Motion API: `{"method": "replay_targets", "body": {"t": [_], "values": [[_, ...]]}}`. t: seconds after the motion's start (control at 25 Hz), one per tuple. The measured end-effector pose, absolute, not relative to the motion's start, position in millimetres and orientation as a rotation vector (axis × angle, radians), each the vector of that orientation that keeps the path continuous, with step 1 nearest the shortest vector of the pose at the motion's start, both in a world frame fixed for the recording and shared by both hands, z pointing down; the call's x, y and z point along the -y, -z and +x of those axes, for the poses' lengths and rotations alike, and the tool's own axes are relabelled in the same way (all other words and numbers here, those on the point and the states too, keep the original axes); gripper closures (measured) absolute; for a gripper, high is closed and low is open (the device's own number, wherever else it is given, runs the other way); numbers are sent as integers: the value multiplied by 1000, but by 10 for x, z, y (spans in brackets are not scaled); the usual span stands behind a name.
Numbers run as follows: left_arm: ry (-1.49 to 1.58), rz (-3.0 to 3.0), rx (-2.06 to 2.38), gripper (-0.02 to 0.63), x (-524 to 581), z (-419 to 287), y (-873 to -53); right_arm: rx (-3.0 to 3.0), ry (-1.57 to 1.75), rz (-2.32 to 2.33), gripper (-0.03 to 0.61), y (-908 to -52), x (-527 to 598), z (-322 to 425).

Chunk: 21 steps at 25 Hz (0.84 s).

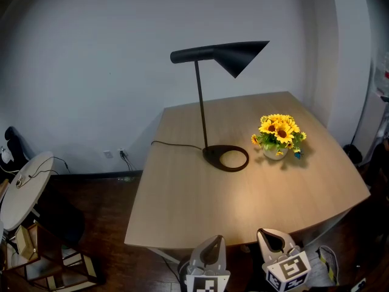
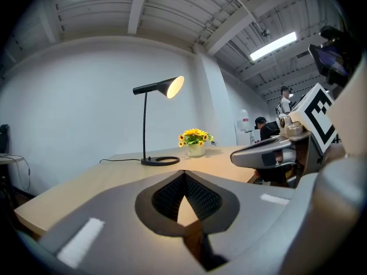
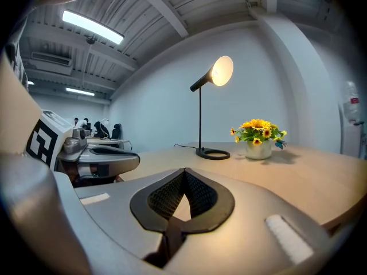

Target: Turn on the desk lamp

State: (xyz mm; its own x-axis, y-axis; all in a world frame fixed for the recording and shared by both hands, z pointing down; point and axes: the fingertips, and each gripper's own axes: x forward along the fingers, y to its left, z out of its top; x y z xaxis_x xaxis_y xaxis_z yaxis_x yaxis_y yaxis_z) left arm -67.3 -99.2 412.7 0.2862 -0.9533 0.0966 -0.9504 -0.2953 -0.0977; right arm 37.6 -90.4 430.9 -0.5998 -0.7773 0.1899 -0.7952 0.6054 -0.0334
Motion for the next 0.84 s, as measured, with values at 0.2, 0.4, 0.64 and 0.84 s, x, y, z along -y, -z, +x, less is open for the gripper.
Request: {"method": "replay_targets", "body": {"t": [0.2, 0.4, 0.64, 0.84], "values": [[228, -2514, -1871, 618, 955, -685, -4240, 2670, -177, 1326, 581, -4344, 915, 388], [241, -2523, -1888, 618, 920, -698, -4350, 2650, -197, 1318, 581, -4437, 998, 401], [242, -2514, -1899, 618, 946, -722, -4373, 2648, -199, 1327, 581, -4482, 1106, 397], [239, -2504, -1910, 618, 993, -752, -4360, 2643, -182, 1314, 581, -4449, 1132, 373]]}}
